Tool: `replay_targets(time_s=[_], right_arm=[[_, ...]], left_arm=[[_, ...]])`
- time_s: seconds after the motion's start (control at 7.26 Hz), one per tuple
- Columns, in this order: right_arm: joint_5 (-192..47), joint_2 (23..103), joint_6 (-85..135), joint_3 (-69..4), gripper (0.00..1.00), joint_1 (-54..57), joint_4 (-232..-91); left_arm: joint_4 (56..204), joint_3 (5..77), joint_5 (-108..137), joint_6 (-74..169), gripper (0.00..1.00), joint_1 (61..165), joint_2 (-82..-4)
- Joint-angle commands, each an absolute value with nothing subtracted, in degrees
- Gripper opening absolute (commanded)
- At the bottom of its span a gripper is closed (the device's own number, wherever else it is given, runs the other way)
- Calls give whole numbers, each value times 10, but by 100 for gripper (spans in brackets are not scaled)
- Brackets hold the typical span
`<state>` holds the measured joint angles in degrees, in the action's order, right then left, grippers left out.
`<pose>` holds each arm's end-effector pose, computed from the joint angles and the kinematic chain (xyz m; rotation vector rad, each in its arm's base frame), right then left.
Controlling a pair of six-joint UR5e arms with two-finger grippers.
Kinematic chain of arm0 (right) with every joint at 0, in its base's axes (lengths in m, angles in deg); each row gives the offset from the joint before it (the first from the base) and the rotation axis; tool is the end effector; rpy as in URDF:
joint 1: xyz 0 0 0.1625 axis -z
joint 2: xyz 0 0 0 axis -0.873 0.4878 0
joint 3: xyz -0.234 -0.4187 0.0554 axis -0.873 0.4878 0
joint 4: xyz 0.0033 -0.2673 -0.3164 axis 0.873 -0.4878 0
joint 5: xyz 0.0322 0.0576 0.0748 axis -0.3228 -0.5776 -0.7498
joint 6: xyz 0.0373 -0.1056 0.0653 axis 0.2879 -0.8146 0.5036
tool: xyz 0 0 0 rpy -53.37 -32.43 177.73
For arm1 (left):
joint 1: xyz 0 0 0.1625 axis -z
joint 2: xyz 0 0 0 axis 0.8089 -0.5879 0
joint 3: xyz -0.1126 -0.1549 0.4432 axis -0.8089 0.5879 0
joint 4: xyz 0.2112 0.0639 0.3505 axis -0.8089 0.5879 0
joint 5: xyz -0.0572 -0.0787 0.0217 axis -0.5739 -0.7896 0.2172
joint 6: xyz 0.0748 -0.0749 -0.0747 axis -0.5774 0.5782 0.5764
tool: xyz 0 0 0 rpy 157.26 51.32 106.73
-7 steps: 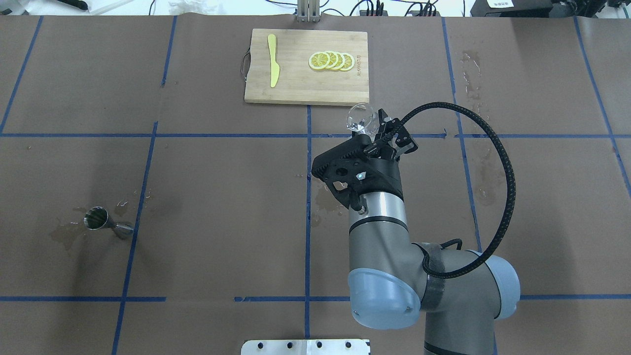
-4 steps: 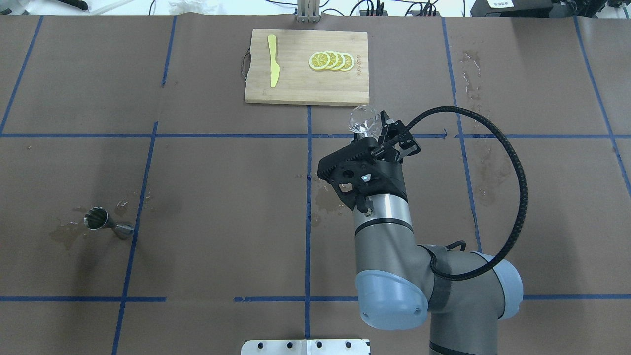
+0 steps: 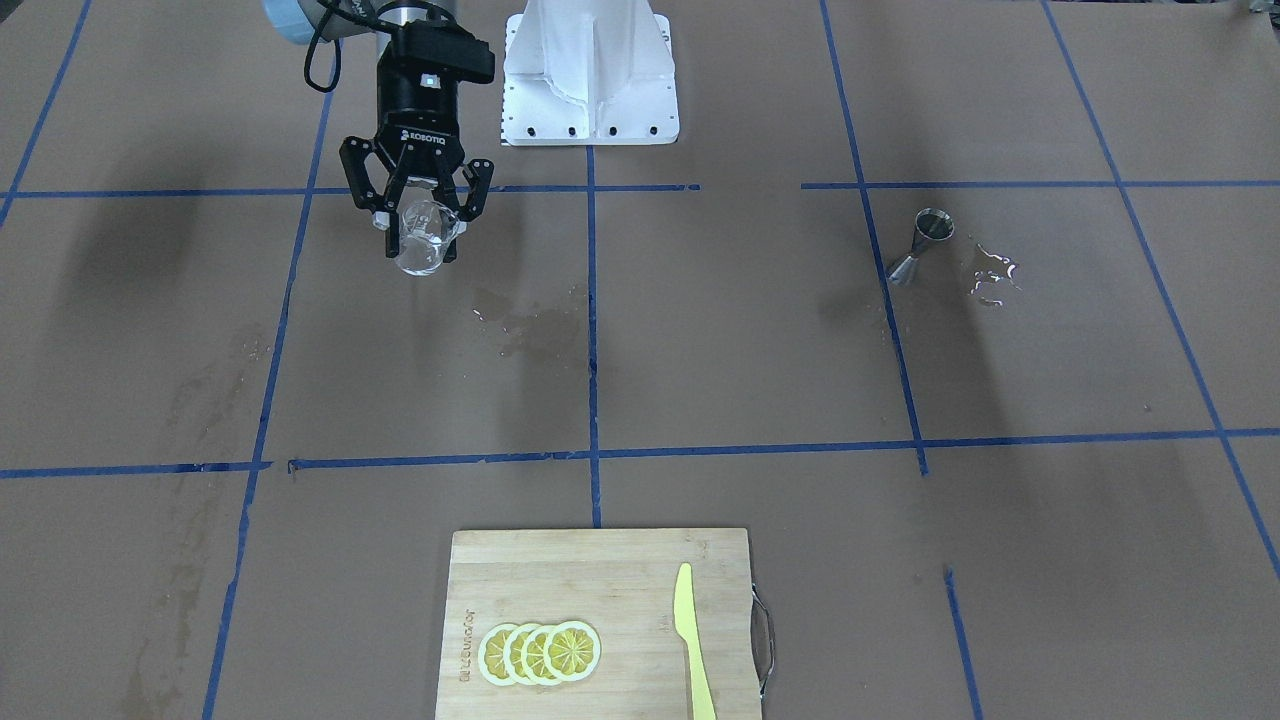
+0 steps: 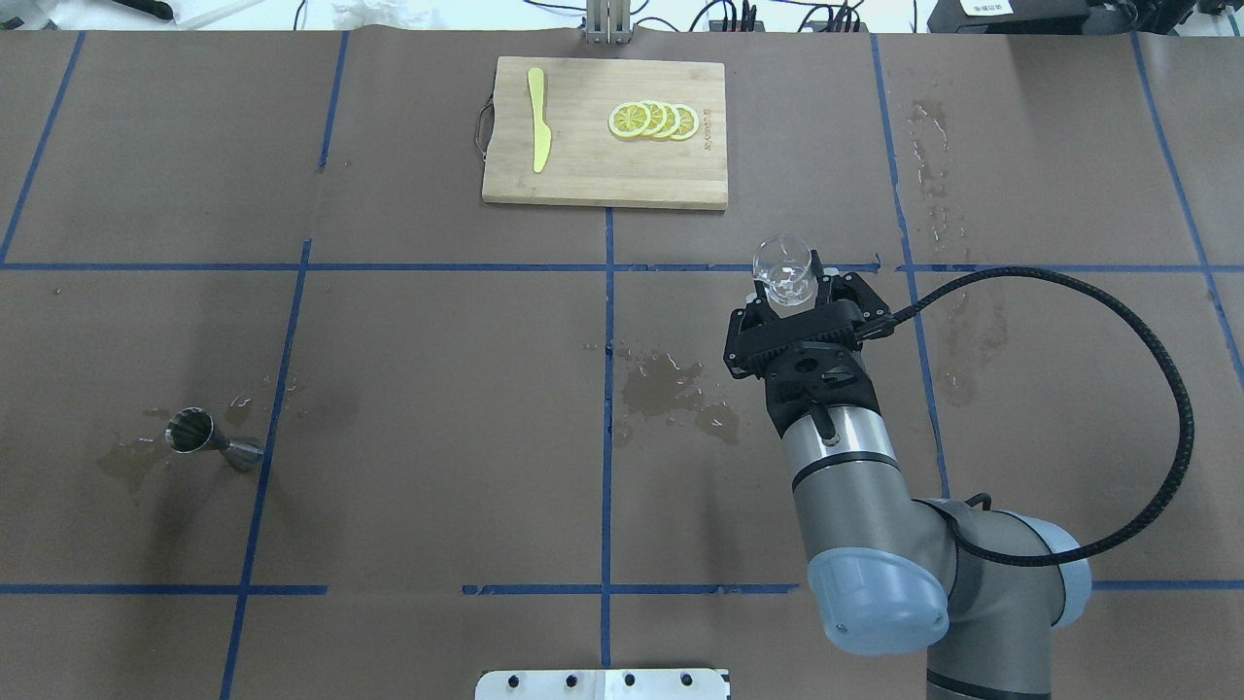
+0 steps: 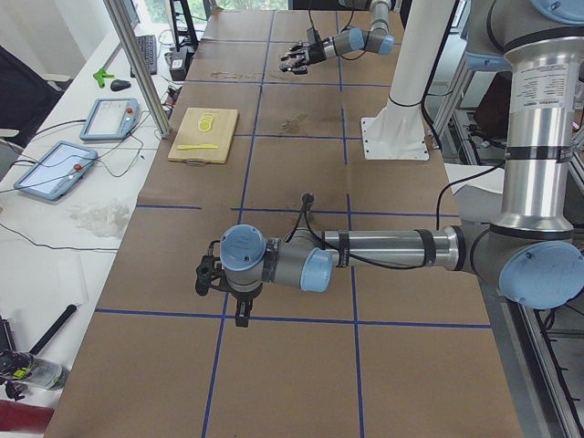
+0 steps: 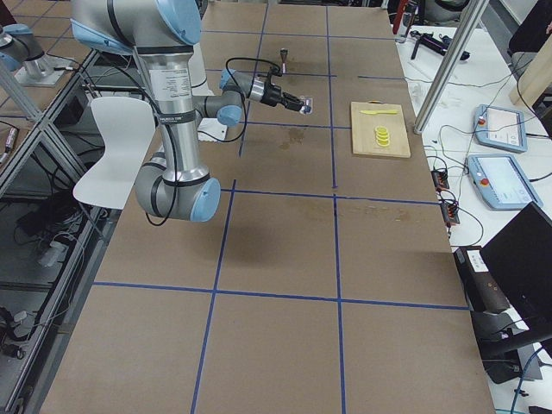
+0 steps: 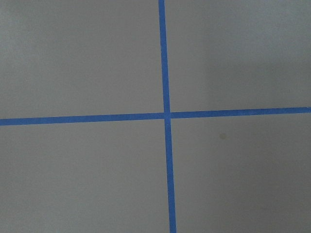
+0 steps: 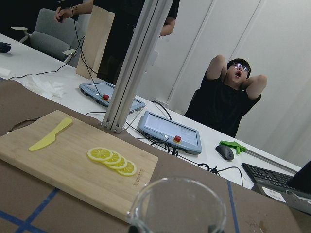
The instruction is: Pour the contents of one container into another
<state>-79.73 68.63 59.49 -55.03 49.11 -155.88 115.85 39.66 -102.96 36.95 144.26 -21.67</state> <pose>-0.4692 -0.3477 0.3242 1.2381 -0.4307 0.1300 -0.0375 -0.4900 0.7256 0.1286 0.8607 -0.0025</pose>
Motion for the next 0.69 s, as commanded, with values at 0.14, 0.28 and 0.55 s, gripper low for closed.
replay_targets(time_s=[0.14,0.28,0.55], right_arm=[[-807,759,701,-549,0,491,-1552],[-808,781,709,-541,0,491,-1552],[-818,802,787,-536,0,491,-1552]], left_arm=[[1159,398,-1030,369,100,1443,-215],[1159,399,-1029,369,100,1443,-214],[1159,400,-1029,368,100,1443,-214]])
